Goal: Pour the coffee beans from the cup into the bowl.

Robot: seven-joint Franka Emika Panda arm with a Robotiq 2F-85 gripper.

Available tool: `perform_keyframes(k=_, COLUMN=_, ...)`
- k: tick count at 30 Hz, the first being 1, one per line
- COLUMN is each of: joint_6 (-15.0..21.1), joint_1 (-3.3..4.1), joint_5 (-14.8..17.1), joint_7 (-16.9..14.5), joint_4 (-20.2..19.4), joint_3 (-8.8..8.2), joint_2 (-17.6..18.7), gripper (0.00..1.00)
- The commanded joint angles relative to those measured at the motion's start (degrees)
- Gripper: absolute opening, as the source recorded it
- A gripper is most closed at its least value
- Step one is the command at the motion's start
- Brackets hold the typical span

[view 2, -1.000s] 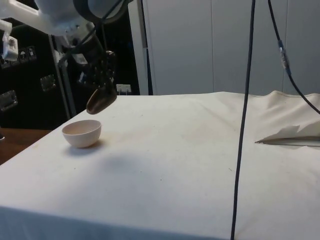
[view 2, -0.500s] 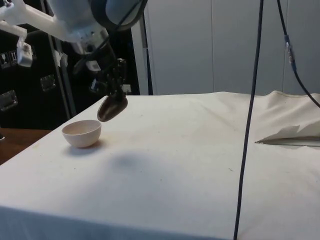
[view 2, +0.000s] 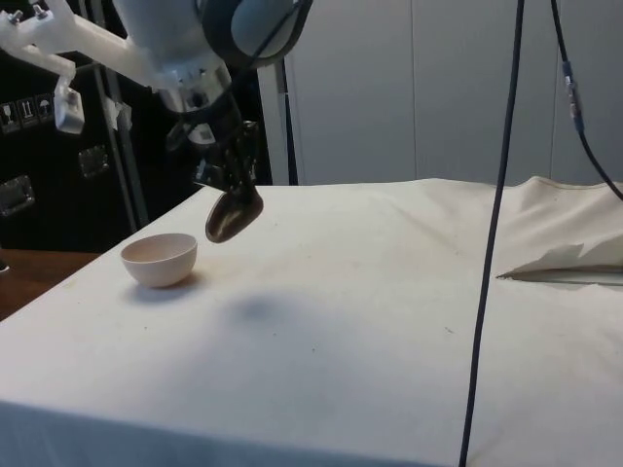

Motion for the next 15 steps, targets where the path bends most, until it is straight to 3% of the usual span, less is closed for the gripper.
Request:
perform_keyframes(k=1, joint_6=1.38, joint_1=-0.4, joint_5=0.11, joint_7=-0.63, joint_4=-0.92, joint_3=0.17, joint_2=-0.57, gripper=0.0)
perform_keyframes(k=2, joint_6=0.29, joint_1=0.0, joint_5=0.0, joint_7=-0.29, joint_4=-0.29, joint_3=-0.11, joint_2=-0.17, gripper=0.0)
perform_keyframes(k=3, joint_6=1.6, joint_1=-0.4, joint_5=0.11, joint_7=-0.92, joint_4=-1.2, joint_3=0.0, joint_2=-0.74, gripper=0.0)
perform_keyframes(k=9, joint_6=3.15, joint_1=-0.4, joint_5=0.06, joint_7=-2.98, joint_4=-3.04, joint_3=-0.8, joint_2=-1.72, gripper=0.0)
perform_keyframes(k=10, joint_6=1.83, joint_1=0.0, joint_5=0.0, joint_7=-2.41, joint_4=-2.12, joint_3=-0.97, joint_2=-1.2, gripper=0.0)
perform_keyframes(k=11, joint_6=3.44, joint_1=-0.4, joint_5=0.06, joint_7=-3.27, joint_4=-3.27, joint_3=-0.97, joint_2=-1.89, gripper=0.0)
perform_keyframes(k=15, joint_6=4.81, joint_1=-0.4, joint_5=0.11, joint_7=-4.64, joint_4=-4.58, joint_3=-1.49, joint_2=-2.35, gripper=0.0)
